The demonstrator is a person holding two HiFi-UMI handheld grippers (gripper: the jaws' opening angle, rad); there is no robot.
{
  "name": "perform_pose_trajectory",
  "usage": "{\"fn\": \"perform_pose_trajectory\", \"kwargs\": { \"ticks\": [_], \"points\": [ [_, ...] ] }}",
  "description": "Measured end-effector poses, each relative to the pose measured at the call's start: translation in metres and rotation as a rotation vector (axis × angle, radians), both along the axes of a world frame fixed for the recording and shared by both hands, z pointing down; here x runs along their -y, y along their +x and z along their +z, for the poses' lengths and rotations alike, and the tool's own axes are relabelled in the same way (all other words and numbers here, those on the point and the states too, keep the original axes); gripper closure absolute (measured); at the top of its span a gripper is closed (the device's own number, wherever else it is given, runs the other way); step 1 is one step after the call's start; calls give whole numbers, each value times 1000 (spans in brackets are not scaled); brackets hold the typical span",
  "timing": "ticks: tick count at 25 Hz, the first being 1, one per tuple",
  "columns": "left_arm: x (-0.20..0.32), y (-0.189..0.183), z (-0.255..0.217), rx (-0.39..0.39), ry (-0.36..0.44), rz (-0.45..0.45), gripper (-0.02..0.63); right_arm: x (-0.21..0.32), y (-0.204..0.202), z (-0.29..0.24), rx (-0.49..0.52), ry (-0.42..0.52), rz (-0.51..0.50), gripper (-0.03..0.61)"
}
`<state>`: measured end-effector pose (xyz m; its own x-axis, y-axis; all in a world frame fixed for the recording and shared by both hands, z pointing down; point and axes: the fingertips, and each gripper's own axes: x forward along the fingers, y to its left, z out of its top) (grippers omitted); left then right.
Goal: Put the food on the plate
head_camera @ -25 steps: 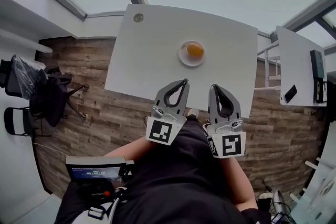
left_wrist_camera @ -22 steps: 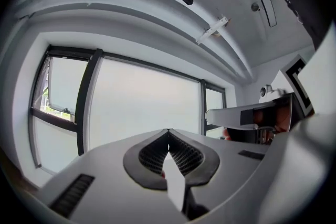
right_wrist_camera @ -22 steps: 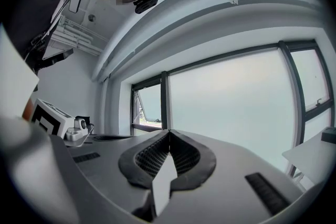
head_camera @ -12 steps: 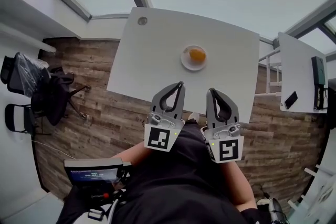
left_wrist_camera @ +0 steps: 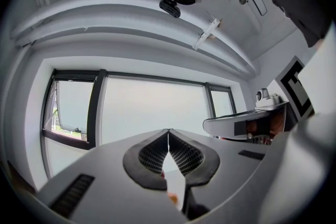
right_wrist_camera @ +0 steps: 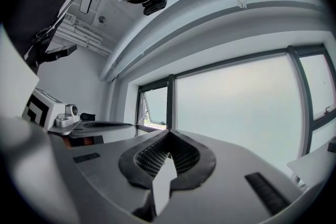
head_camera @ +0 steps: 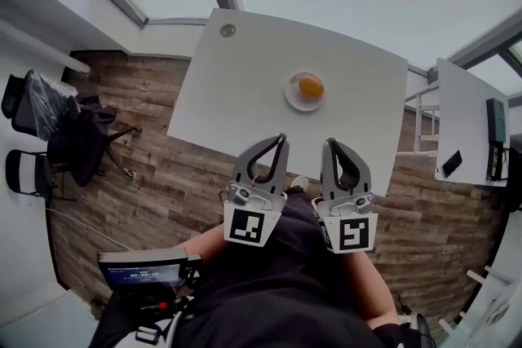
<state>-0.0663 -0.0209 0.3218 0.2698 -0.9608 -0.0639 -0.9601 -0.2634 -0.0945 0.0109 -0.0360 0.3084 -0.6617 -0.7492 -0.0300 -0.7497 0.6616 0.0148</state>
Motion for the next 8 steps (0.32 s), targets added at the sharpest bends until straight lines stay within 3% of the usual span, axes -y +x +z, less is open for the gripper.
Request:
{"fn": "perform_pose_trajectory", "kwargs": {
  "ticks": [8],
  "points": [
    [-2,-4,1,-15,-4,-11,607,0,-5,2,-5,8,-32,571]
  ]
}}
